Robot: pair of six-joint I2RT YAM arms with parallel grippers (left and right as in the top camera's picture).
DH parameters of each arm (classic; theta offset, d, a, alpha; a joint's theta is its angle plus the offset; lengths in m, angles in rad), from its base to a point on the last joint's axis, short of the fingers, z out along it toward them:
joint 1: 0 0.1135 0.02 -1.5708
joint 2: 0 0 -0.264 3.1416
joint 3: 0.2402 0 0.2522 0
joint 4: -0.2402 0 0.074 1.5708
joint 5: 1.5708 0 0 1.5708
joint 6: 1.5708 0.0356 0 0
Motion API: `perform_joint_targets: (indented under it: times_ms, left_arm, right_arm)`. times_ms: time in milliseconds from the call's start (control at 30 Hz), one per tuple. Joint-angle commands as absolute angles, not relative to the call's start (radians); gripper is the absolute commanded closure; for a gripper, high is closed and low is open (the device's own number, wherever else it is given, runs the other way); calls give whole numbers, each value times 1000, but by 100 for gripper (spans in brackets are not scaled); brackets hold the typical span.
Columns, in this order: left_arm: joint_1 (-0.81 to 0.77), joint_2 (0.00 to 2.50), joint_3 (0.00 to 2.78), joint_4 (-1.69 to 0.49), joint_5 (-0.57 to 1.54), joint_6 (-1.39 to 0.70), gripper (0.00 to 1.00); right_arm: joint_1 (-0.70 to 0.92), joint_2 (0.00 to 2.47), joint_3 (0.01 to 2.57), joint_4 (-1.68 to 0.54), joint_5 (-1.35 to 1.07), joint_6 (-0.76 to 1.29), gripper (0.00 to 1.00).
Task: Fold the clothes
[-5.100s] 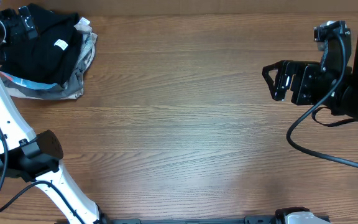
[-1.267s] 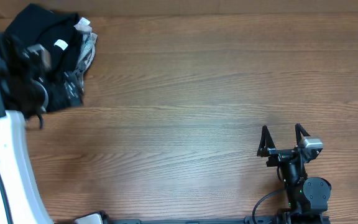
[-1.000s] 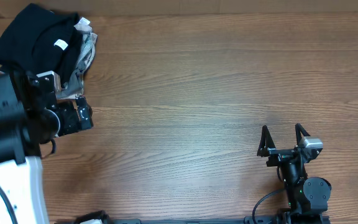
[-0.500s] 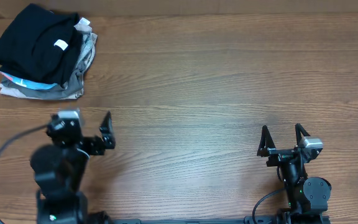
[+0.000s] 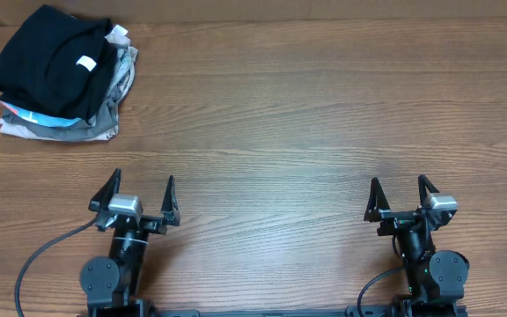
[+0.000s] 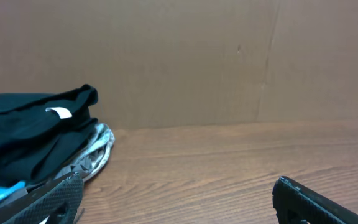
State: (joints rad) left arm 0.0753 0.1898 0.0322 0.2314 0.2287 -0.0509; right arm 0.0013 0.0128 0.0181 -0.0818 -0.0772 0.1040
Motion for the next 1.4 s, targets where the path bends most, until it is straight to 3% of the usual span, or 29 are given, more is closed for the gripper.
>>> perform_joint_targets:
  times_ms: [0,367,1367]
  left_arm:
    - [62,110,5,197,188,-47,0]
    - [64,3,5,-68,176,-48,0]
    - [65,4,5,-62,173,-49,0]
  right_arm:
    - [-1,3,8,-77,-72,101,0]
    - [-1,3,8,-77,-72,101,0]
    - [-1,3,8,-77,-72,101,0]
